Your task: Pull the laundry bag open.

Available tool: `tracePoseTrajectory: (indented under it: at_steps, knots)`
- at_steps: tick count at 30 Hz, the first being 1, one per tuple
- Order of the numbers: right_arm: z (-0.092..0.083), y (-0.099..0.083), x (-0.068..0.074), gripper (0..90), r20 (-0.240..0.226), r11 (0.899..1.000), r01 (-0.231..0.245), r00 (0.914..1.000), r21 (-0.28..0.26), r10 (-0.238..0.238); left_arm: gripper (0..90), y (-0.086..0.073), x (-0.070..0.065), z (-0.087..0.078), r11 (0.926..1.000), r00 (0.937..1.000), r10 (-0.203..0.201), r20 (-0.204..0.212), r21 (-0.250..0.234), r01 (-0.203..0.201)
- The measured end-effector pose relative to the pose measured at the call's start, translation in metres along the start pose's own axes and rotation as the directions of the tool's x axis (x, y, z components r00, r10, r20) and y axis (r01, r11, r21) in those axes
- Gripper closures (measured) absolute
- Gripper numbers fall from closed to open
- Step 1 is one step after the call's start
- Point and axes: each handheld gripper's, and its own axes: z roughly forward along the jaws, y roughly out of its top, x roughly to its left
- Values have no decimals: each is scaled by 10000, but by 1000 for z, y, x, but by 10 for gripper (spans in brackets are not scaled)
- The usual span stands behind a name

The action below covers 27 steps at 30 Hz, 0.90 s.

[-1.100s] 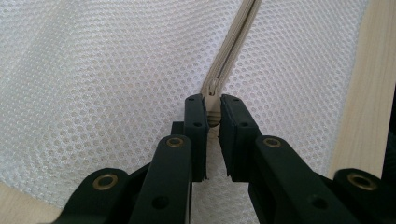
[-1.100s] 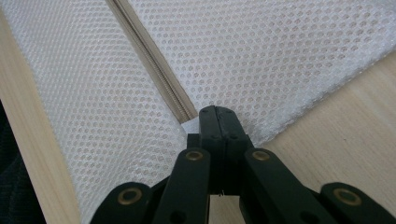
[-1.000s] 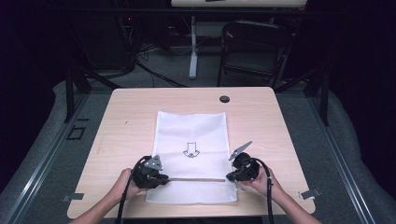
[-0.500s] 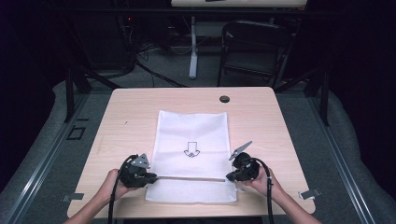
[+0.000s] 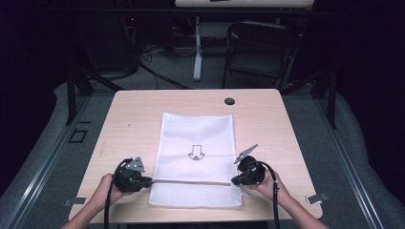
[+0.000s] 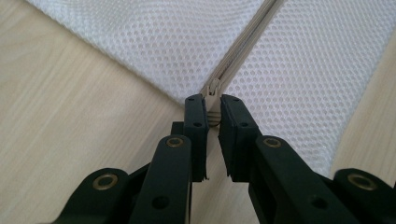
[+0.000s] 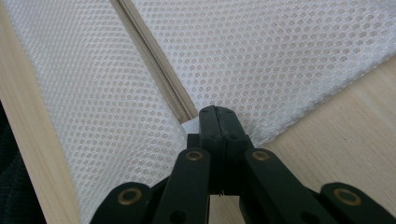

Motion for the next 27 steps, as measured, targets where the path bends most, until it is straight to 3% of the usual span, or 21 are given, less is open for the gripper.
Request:
tracePoseTrajectory:
  at_steps: [3, 10, 13, 16, 18, 20, 23, 25, 27]
  knots:
    - [0, 0, 0, 900, 11, 10000, -2, 10000, -11, 2, 818, -4, 2, -1, 9998, 9998, -176, 38, -42, 176]
    - [0, 1, 1, 900, 28, 10000, 57, 10000, 70, -57, 818, -5, 1, 0, 9999, 9998, -168, 50, -33, 168]
    - [0, 0, 1, 900, 90, 10000, -6, 10000, -32, 6, 815, -5, 3, 1, 9995, 9993, -299, 245, 127, 296]
    - [0, 1, 6, 900, 398, 9991, 420, 9983, 14, -420, 799, -4, 5, 0, 9989, 9984, -438, 367, 167, 432]
    - [0, 1, 6, 870, 295, 9988, 472, 9985, -91, -469, 642, -2, 6, -2, 9980, 9976, -606, 340, 205, 599]
    - [-4, 1, 6, 741, -40, 9973, 581, 9983, -452, -583, 526, -1, 6, -5, 9971, 9967, -759, 301, 90, 757]
    - [-14, 6, 10, 652, 156, 9943, 601, 9981, -875, -590, 402, 1, 6, -13, 9928, 9929, -1174, 208, -228, 1178]
    - [-21, 8, 11, 595, 369, 9949, 630, 9975, -790, -602, 325, 3, 6, -20, 9866, 9876, -1571, -24, -458, 1569]
    - [-26, 7, 12, 536, 523, 9948, 352, 9982, -952, -303, 271, 4, 7, -26, 9832, 9845, -1734, -243, -622, 1716]
